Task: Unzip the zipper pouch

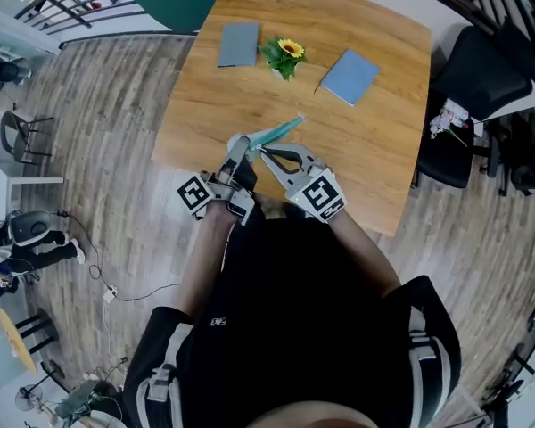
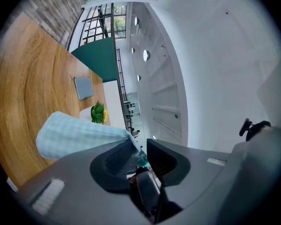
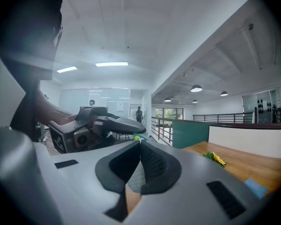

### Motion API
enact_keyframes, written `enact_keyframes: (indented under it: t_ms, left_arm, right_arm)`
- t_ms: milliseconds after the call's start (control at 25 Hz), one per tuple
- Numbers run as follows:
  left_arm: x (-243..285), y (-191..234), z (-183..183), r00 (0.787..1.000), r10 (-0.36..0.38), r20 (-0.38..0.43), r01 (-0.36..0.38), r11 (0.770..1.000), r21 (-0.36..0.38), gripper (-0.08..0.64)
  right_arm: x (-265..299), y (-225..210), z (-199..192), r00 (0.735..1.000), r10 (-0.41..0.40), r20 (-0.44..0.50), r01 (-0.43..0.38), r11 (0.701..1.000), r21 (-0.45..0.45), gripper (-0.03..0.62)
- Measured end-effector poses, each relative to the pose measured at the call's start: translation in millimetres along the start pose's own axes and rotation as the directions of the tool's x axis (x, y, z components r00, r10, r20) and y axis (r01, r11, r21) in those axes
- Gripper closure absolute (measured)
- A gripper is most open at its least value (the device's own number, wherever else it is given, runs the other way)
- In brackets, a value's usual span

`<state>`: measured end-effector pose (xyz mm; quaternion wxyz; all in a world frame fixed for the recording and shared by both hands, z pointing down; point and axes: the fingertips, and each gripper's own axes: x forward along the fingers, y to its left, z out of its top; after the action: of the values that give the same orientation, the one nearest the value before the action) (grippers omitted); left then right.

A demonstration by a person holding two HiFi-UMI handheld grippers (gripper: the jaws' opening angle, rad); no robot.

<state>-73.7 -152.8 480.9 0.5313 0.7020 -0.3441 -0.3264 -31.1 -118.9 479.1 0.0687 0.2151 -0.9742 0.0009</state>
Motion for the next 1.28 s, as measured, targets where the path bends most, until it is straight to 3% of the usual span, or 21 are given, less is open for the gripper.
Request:
enact_keyframes:
  t_ms: [280, 400, 840, 1280]
  left_arm:
    - [3, 5, -6, 0.998, -0.048, -0.044, 0.044, 0.996, -0.082, 0.482]
    - [5, 3, -7, 0.996, -0.061, -0.057, 0.057, 0.996, -0.070, 0.533]
    - [4, -3, -5, 0.997, -0.050, -0.057, 0.049, 0.999, -0.019, 0.549]
    - [-4, -3, -2, 0.998, -0.038, -0.041, 0.037, 0.999, -0.011, 0.549]
  right_arm:
    - [-1, 4, -3, 1.000, 0.015, -0.008, -0.015, 1.000, -0.015, 0.588]
    - [-2, 2, -4, 1.000, 0.004, -0.012, -0.004, 1.000, -0.016, 0.589]
    - [-6, -8, -7, 0.995, -0.098, -0.017, 0.098, 0.995, 0.025, 0.588]
    - [-3, -4, -8, 0.996, -0.093, -0.020, 0.093, 0.995, 0.024, 0.588]
